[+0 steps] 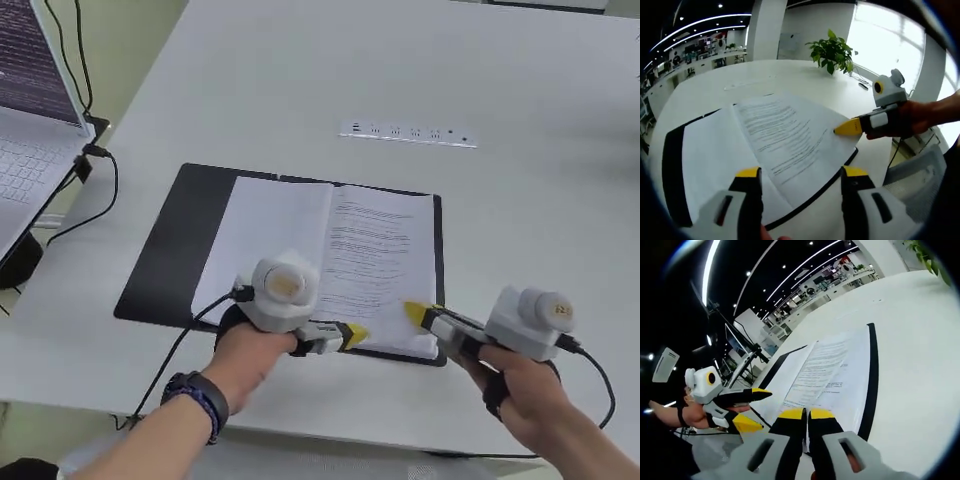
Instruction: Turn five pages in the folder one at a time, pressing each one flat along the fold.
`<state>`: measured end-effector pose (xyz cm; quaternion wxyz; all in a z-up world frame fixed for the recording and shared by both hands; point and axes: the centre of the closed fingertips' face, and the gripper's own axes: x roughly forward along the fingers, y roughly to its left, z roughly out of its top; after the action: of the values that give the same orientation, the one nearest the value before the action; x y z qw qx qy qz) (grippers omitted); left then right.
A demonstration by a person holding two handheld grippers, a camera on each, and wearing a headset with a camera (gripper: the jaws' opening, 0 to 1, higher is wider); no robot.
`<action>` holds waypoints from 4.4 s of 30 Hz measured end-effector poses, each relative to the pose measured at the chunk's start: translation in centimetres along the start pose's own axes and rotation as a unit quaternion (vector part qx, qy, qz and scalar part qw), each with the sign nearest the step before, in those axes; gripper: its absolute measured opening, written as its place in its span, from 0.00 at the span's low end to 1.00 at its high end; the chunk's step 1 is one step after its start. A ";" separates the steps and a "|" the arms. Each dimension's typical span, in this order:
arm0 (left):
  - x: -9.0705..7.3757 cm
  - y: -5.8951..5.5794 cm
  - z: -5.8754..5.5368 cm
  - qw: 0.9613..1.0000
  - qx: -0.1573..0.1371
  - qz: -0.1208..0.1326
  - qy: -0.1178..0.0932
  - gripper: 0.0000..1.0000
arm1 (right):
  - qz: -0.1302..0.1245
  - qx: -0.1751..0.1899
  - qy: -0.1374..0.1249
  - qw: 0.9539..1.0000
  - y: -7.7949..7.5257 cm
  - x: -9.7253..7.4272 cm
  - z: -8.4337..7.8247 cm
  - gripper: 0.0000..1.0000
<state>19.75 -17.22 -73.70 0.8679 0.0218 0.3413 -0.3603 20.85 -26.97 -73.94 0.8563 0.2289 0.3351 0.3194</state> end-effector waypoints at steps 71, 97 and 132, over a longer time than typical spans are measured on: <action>-14.8 10.0 -2.6 0.982 -0.077 0.146 -0.087 0.70 | 0.123 -0.012 0.001 0.992 16.5 12.7 2.6 0.00; -18.1 12.9 -3.4 0.980 -0.081 0.157 -0.091 0.69 | 0.134 -0.005 0.043 0.990 19.1 17.4 -1.8 0.00; -19.6 14.9 -5.6 0.984 -0.073 0.155 -0.057 0.69 | 0.092 0.089 0.088 0.988 16.1 22.6 -7.5 0.04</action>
<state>16.15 7.39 -69.16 0.9304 -0.0093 0.3092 -0.1966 22.02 1.28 -78.85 0.7666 0.3046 0.4140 0.3848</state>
